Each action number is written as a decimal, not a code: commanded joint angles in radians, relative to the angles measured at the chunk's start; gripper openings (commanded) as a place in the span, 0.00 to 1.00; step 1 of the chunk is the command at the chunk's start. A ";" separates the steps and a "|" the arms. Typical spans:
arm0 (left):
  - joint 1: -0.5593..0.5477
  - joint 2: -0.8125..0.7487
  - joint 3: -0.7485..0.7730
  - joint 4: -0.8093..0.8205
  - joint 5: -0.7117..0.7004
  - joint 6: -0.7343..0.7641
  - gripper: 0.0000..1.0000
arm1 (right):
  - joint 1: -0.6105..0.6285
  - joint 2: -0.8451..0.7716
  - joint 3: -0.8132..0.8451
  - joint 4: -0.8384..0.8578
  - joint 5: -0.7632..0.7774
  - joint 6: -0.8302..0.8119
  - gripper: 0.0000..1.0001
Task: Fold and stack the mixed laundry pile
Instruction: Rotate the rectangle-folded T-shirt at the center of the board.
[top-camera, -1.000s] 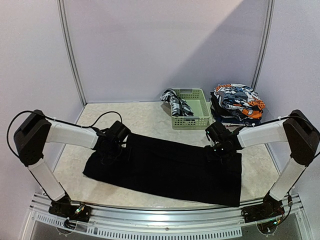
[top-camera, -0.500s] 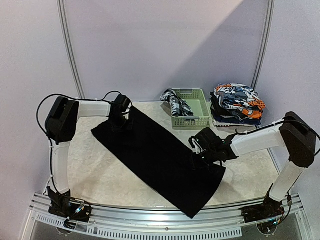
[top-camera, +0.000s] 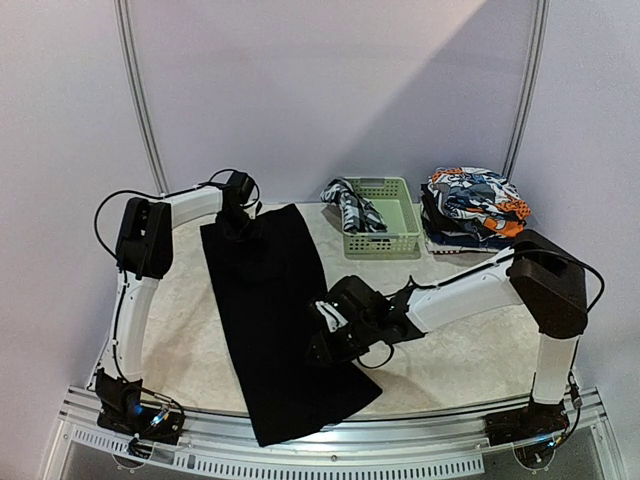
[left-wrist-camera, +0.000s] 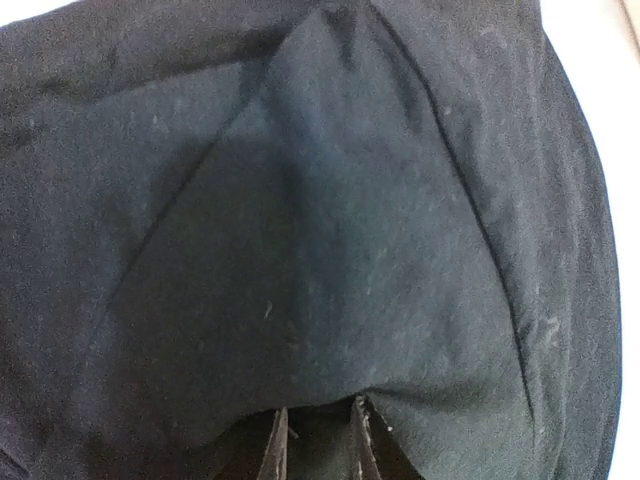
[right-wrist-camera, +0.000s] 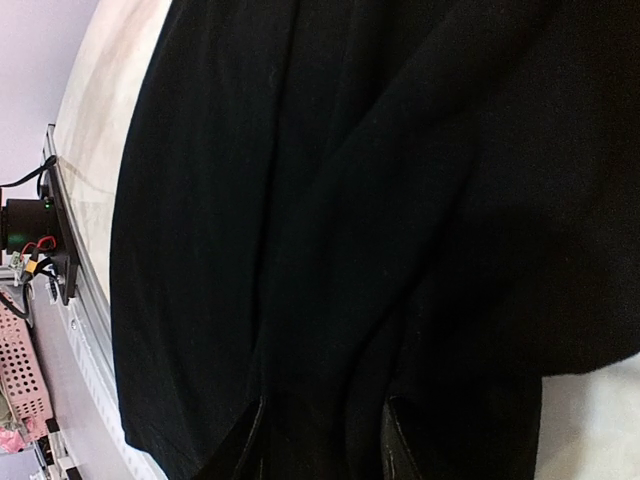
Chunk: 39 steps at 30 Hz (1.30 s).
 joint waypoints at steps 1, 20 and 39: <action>0.006 0.046 0.062 -0.026 0.034 0.077 0.22 | 0.008 0.044 0.028 -0.148 0.077 0.003 0.39; -0.053 0.002 0.045 0.005 -0.068 0.172 0.21 | 0.010 -0.225 -0.169 -0.398 0.459 0.111 0.48; -0.388 -0.599 -0.608 0.067 -0.337 -0.030 0.45 | -0.127 -0.428 -0.115 -0.356 0.408 -0.152 0.55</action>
